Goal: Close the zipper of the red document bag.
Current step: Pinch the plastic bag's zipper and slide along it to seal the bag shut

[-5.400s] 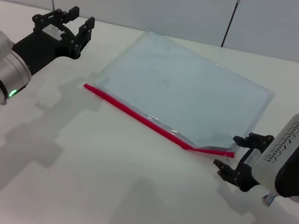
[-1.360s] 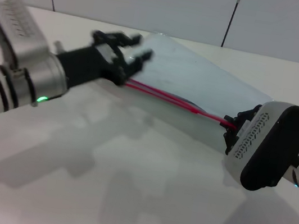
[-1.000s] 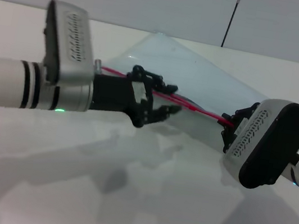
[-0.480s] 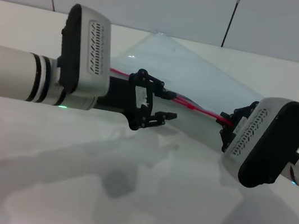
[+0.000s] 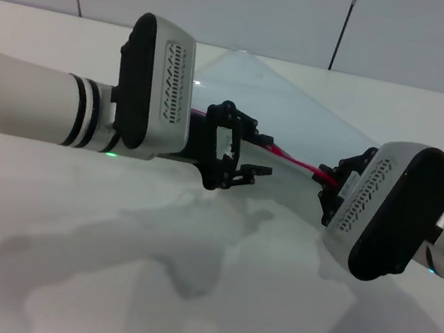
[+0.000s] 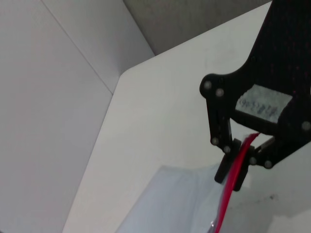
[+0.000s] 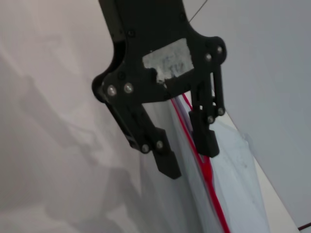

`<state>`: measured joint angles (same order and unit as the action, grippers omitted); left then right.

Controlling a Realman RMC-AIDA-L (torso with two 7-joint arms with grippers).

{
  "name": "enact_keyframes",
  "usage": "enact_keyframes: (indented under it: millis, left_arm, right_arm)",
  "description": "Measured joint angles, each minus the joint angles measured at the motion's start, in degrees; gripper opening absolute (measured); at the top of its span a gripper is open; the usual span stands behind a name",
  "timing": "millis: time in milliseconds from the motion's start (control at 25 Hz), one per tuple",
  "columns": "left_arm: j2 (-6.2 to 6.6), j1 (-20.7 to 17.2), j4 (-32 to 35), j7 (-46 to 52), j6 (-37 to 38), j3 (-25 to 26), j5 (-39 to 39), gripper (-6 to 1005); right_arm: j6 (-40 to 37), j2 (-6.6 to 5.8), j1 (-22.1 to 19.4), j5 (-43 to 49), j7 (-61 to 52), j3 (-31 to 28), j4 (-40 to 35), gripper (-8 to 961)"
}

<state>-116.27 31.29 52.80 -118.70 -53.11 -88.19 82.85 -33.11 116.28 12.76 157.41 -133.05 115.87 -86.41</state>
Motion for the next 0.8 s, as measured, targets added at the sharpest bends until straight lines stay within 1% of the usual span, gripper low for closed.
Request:
enact_keyframes:
  millis: [800]
  left_arm:
    - [-0.1, 0.17, 0.46, -0.17, 0.39, -0.77, 0.18, 372]
  right_arm:
    - [-0.11, -0.01, 0.32, 0.0, -0.02, 0.69, -1.0, 58]
